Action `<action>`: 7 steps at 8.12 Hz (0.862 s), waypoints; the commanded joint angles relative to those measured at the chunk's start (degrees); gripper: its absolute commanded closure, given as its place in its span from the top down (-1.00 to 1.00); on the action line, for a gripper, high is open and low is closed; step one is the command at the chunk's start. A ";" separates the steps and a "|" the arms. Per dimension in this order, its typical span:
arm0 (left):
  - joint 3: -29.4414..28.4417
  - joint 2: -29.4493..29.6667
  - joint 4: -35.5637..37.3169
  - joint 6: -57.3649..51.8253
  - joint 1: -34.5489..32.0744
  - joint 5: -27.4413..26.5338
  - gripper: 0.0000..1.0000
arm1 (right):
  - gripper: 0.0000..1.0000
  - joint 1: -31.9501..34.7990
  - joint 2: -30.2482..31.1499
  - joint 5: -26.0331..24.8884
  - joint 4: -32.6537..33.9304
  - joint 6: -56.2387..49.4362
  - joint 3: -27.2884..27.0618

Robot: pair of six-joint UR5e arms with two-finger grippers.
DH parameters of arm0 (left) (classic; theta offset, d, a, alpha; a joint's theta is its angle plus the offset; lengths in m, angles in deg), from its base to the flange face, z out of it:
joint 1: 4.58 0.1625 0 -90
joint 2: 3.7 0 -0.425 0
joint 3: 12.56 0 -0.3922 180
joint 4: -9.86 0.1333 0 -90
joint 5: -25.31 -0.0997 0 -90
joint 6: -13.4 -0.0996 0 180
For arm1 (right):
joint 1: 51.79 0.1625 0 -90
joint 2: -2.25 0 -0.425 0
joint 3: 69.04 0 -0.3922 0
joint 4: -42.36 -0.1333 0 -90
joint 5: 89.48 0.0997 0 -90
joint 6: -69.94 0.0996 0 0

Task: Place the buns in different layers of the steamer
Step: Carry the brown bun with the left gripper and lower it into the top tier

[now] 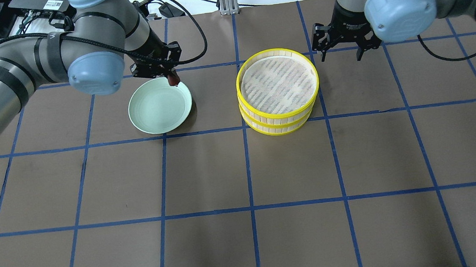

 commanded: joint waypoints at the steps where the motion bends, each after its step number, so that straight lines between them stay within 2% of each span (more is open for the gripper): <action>1: 0.04 0.32 1.68 5.55 -5.25 8.77 -1.00 | 1.00 -0.15 4.25 0.94 -5.03 -0.62 0.44; 2: 0.13 1.10 1.77 5.92 -6.30 10.03 -1.00 | 1.00 -0.15 5.57 3.65 -5.29 -0.72 0.44; 3: 0.13 2.41 4.64 6.01 -6.92 10.05 -1.00 | 1.00 -0.15 6.19 3.15 -5.38 -0.80 0.35; 4: -0.04 5.04 9.29 6.01 -6.93 12.92 -0.97 | 1.00 -0.15 6.80 3.15 -5.30 -0.89 0.44; 5: -0.31 7.24 12.64 6.36 -6.93 14.43 -0.64 | 1.00 -0.23 7.33 2.63 -5.29 -1.76 0.35; 6: -0.31 7.70 12.76 6.36 -6.93 13.92 0.11 | 1.00 -0.32 7.42 0.45 -5.03 -4.21 0.35; 7: -0.31 7.70 12.67 6.79 -6.93 13.65 0.52 | 1.00 -0.32 7.42 0.60 -5.03 -4.32 0.35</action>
